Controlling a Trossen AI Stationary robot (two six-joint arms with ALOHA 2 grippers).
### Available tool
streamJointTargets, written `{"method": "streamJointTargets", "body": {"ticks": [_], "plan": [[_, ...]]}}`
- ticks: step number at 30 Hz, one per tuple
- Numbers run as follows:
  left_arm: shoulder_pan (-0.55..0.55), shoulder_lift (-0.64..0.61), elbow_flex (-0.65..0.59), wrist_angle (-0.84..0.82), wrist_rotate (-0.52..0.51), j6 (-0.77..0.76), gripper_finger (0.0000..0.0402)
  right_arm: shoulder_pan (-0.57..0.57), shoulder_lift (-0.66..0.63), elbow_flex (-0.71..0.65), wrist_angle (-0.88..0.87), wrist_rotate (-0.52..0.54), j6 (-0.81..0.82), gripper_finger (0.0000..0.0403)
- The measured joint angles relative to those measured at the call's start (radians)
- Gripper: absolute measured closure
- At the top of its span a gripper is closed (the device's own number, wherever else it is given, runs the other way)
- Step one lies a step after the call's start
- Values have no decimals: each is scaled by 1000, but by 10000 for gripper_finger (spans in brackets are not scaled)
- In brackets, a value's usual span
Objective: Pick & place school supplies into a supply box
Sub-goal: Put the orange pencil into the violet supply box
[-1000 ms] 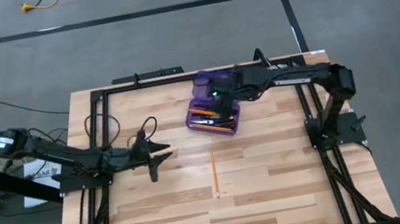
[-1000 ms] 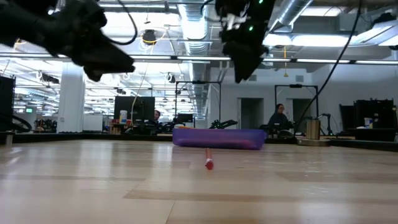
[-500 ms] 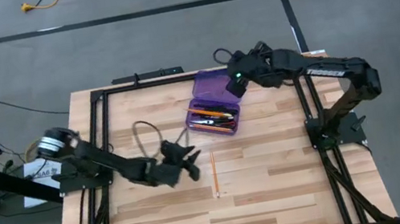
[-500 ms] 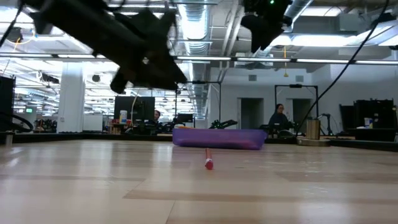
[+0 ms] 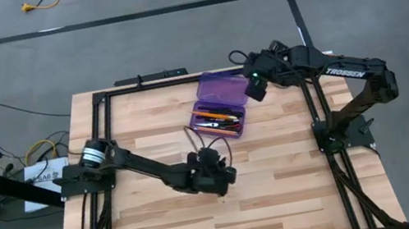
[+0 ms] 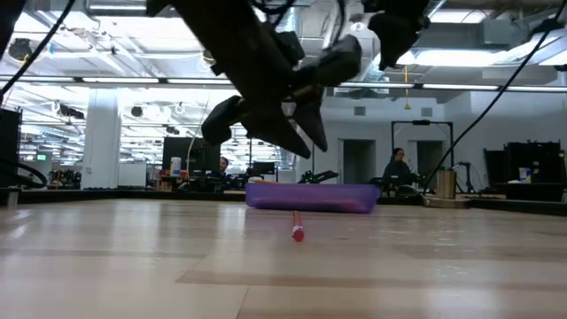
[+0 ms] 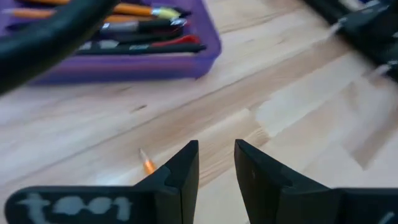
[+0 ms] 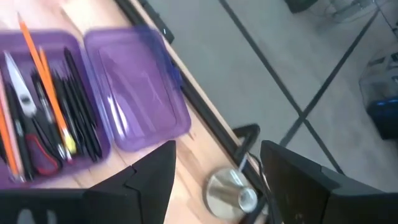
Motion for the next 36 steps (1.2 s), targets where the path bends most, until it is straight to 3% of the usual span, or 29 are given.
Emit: {"method": "streamJointTargets", "body": {"ticks": [7,14,21,36], "plan": [[6,126,221,-328,9,-220,312,5,0,0,-74,2,-35,173],[5,215,340,-392,58,-269,304,3,0,0,-84,1,-98,173],[-5,225,375,-502,70,-367,281,3,0,0,-80,2,-127,173],[-25,227,375,-599,150,-461,280,5,1,0,-80,1,-132,173]]}}
